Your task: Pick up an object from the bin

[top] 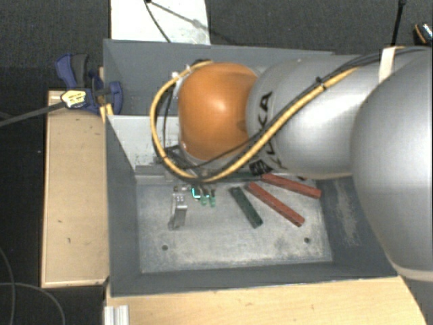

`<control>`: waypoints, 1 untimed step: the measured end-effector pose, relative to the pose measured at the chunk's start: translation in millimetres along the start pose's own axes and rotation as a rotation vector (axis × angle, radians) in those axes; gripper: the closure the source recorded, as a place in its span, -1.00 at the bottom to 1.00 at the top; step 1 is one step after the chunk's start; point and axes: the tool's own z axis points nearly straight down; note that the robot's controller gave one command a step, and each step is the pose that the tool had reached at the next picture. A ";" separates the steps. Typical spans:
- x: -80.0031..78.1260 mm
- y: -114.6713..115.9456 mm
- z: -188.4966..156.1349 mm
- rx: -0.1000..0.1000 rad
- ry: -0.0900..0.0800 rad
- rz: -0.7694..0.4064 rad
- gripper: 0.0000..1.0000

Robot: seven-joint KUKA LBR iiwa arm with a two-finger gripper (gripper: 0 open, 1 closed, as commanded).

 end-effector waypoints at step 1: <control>-43.1 -60.4 95.8 0.003 -0.002 -0.161 -1.00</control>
Offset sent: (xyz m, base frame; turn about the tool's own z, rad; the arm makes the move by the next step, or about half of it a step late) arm 0.0424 -0.0568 -0.0928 -0.1650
